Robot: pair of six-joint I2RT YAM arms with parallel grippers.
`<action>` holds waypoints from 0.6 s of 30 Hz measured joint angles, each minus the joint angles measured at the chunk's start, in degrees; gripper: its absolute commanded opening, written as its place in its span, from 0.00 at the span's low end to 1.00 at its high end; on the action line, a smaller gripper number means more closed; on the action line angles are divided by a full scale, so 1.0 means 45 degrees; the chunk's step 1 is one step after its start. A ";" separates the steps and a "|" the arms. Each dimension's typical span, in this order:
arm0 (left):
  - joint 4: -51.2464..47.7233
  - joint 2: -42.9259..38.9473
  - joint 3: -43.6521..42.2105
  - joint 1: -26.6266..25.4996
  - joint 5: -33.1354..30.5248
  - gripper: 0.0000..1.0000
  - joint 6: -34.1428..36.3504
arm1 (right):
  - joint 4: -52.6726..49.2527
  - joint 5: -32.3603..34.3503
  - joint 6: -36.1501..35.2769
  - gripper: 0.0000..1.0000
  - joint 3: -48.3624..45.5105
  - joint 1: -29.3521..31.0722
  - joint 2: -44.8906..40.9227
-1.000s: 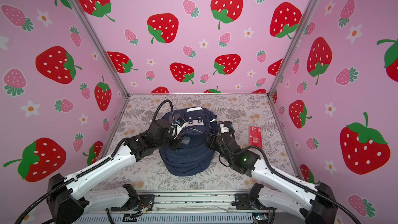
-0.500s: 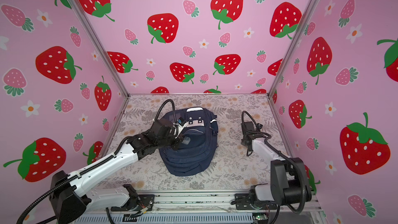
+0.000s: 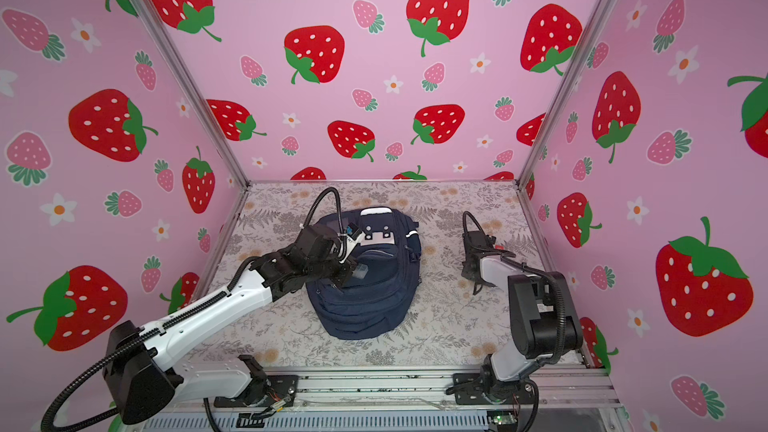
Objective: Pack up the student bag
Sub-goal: 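Grasp the red pencil pouch with the right gripper and lift it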
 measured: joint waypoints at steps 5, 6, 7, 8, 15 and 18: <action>-0.0010 -0.0078 0.0000 0.0015 0.0010 0.19 -0.0136 | 0.0019 0.0423 -0.0277 0.22 0.0563 0.0000 0.0651; 0.0010 -0.0087 0.0000 0.0015 0.0015 0.24 -0.0228 | 0.0053 0.0491 -0.0296 0.19 0.0651 0.0000 0.0763; 0.0019 -0.0092 0.0034 0.0015 -0.0015 0.27 -0.0301 | 0.0087 0.0525 -0.0301 0.16 0.0680 0.0000 0.0821; 0.0024 -0.0092 0.0068 0.0010 -0.0015 0.31 -0.0291 | 0.0117 0.0539 -0.0306 0.14 0.0685 0.0000 0.0831; 0.0165 -0.0267 0.0175 0.0126 -0.0243 0.49 -0.0617 | 0.0267 0.0418 -0.0384 0.03 0.0374 0.0000 0.0549; 0.0223 -0.0374 0.0185 0.0180 -0.0257 0.52 -0.0753 | 0.0180 0.0117 -0.0539 0.01 -0.0019 0.0141 -0.0073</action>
